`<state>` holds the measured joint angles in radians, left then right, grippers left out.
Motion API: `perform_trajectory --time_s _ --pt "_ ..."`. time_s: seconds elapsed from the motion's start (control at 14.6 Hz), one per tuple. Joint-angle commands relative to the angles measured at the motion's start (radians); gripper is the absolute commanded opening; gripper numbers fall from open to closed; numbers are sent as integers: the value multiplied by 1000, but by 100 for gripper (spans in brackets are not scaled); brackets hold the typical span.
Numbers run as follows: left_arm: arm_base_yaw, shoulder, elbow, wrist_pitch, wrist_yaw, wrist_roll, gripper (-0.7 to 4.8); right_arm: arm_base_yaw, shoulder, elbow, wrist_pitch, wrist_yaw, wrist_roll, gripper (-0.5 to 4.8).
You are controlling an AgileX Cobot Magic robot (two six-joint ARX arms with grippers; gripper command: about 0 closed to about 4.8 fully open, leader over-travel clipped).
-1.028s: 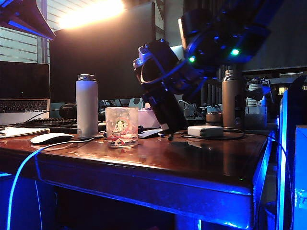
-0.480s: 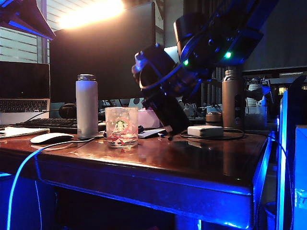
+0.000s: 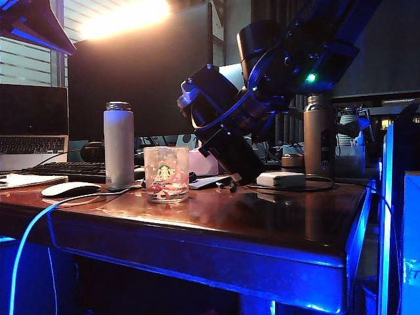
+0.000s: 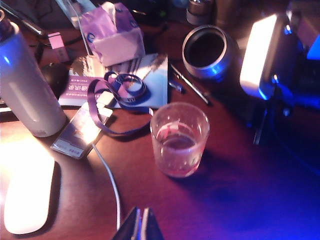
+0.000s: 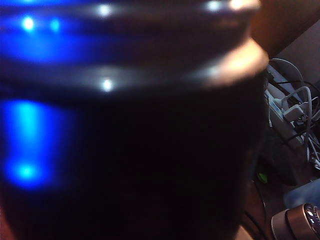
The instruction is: Pick up the black thermos, pour a little water from inside into the glass cup, then place the black thermos back on the table.
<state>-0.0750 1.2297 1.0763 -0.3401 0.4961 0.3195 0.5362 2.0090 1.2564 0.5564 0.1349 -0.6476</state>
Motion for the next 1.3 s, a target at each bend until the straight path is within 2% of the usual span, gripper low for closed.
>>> perform_trajectory --time_s 0.07,0.27,0.41,1.03,1.16,1.3 --pt "0 -3 5 -45 12 89 31 2 -12 13 65 5 -9 157" --pt "0 -3 5 -8 152 13 31 5 -12 13 58 5 -24 157" --pt "-1 -3 5 -8 154 13 31 6 -11 13 31 5 -88 157" --pt "0 -2 5 -9 151 13 31 6 -6 13 24 24 -173 157" --pt "0 -2 5 -8 87 13 31 6 -6 13 24 25 -197 157" --pt "0 -2 5 -10 87 13 31 6 -6 13 26 24 -232 157"
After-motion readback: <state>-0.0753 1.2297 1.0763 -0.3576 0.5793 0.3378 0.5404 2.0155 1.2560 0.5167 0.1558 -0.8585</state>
